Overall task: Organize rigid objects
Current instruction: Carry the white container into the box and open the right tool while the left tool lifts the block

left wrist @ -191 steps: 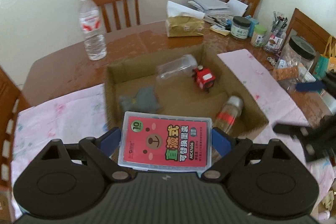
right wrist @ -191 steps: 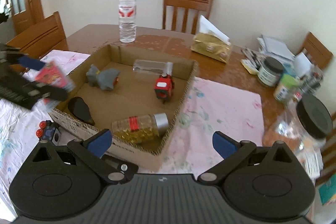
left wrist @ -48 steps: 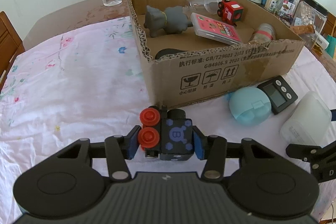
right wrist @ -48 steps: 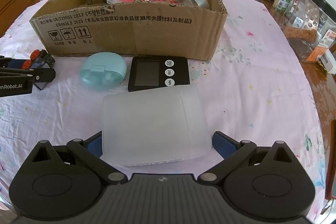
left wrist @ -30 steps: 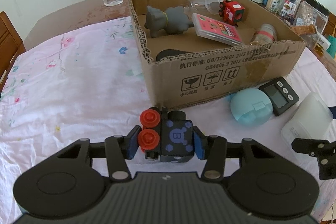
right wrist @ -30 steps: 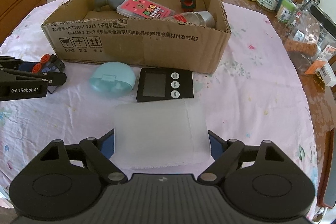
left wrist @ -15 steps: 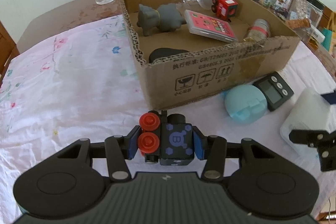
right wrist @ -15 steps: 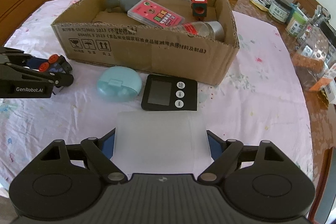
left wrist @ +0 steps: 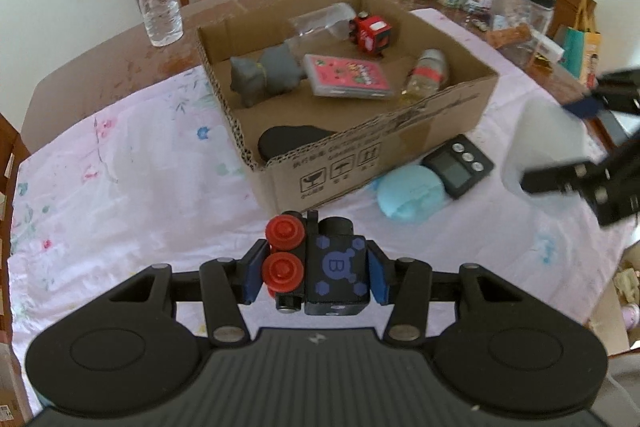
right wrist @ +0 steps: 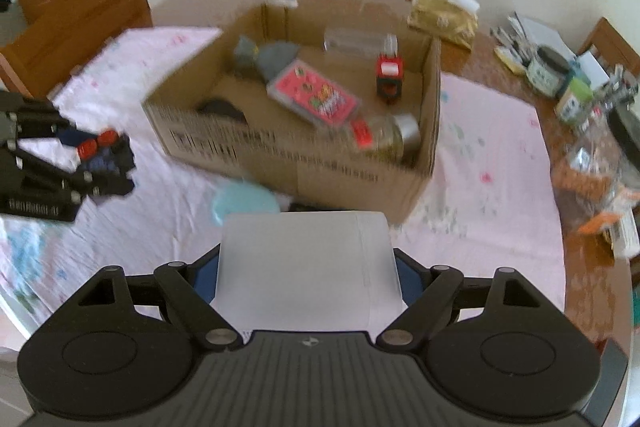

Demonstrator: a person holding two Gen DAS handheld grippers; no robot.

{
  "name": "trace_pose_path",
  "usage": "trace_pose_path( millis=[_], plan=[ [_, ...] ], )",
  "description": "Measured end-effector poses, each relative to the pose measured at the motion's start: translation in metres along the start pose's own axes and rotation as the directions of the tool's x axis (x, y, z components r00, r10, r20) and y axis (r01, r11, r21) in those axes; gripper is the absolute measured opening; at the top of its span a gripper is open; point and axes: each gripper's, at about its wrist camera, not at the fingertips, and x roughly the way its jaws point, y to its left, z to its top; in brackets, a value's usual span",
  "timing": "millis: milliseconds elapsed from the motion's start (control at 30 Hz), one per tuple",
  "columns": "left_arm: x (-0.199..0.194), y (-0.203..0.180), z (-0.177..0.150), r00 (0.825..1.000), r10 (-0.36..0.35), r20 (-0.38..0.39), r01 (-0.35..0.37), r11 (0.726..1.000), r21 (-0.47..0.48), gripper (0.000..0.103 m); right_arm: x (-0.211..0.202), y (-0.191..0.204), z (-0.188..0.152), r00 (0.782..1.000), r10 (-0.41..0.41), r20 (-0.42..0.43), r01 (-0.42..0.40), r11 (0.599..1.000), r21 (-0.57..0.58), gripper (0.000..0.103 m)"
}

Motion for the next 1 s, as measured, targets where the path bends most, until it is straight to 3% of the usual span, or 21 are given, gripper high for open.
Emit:
trace_pose_path(
  millis=[200, 433, 800, 933, 1000],
  plan=[
    [-0.021, -0.004, 0.009, 1.000, -0.011, 0.027, 0.010, 1.000, 0.015, 0.049, -0.011, -0.004, 0.036, 0.996, 0.045, 0.077, -0.042, 0.998, -0.036, 0.087],
    [-0.033, -0.002, 0.015, 0.998, 0.024, 0.065, -0.023, 0.999, -0.025, 0.049, 0.006, 0.004, 0.078, 0.987, 0.099, 0.129, -0.090, 0.993, -0.071, 0.087],
    [-0.042, 0.009, 0.019, 0.993, 0.093, 0.067, -0.087, 0.993, -0.084, 0.049, 0.063, 0.021, 0.109, 0.989, 0.130, 0.070, -0.124, 0.989, -0.086, 0.087],
    [-0.044, 0.011, 0.019, 0.992, 0.100, 0.071, -0.093, 0.992, -0.090, 0.049, 0.064, 0.024, 0.112, 0.987, 0.136, 0.090, -0.129, 0.989, -0.077, 0.103],
    [-0.045, 0.011, 0.019, 0.992, 0.100, 0.073, -0.093, 0.992, -0.088, 0.049, 0.059, 0.024, 0.113, 0.983, 0.154, 0.101, -0.147, 0.987, -0.068, 0.103]
  ],
)
